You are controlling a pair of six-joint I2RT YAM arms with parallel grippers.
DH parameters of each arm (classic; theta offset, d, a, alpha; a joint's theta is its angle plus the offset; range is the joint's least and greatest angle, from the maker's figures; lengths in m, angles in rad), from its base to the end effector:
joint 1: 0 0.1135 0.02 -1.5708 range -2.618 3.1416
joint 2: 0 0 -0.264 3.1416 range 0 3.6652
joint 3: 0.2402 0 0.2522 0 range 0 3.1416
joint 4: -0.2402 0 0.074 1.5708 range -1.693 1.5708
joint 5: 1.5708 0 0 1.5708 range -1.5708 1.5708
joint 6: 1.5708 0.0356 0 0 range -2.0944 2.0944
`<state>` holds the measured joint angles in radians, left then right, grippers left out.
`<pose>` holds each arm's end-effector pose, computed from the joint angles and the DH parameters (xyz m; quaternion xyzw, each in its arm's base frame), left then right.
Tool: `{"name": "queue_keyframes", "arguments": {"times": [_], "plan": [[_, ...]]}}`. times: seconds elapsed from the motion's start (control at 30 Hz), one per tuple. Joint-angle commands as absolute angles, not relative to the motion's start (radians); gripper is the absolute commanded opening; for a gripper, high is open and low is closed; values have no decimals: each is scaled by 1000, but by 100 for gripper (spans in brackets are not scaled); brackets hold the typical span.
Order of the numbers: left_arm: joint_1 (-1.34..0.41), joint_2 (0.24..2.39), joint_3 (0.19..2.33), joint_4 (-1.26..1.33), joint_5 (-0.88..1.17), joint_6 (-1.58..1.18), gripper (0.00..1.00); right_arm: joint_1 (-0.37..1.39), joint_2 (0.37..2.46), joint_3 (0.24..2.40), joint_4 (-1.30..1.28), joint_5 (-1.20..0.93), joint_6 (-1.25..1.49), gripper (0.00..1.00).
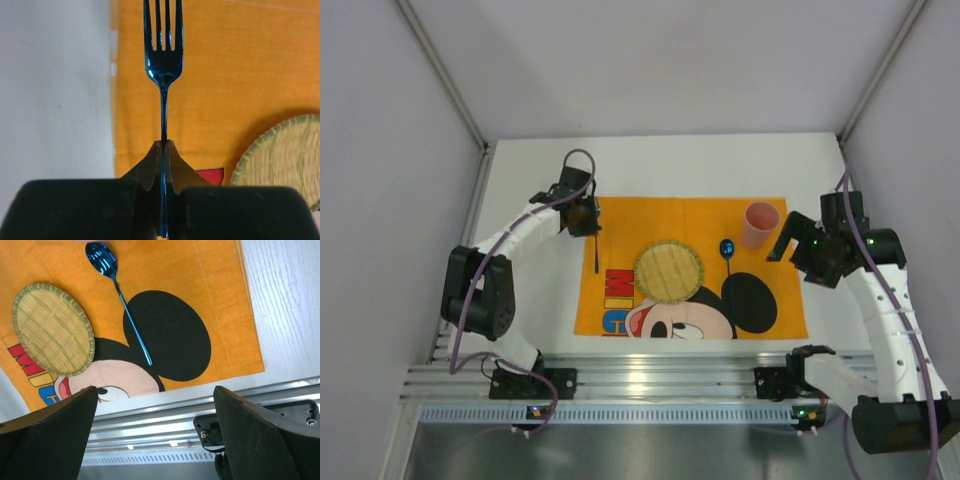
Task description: Set the dinner table for one person
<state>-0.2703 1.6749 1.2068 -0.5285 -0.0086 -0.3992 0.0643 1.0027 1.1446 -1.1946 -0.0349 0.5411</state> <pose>0.3399 -0.0939 0.2271 -0.0630 0.9570 -0.0891 0.2688 0.1658 0.0119 0.3349 0.2239 0.9402 0.0924 0.2395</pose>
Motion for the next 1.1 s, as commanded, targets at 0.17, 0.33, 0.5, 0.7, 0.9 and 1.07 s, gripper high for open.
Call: {"name": "queue_keyframes", "arguments": {"times": [0.17, 0.33, 0.5, 0.7, 0.9, 1.07], "plan": [[-428, 1629, 1074, -486, -28, -581, 0, 49, 897, 1120, -1207, -49, 514, 100], [-509, 1672, 1085, -473, -55, -600, 0, 54, 864, 1108, -1226, -45, 505, 100], [-540, 1680, 1123, -491, -113, -612, 59, 67, 838, 1100, -1235, -29, 497, 100], [-541, 1562, 1183, -609, -224, -586, 98, 83, 808, 1152, -1236, -41, 476, 100], [-543, 1289, 1240, -646, -426, -529, 98, 120, 707, 1305, -1151, -91, 439, 100], [-543, 871, 788, -174, -529, -315, 97, 141, 514, 1132, -1068, 161, 524, 100]]}}
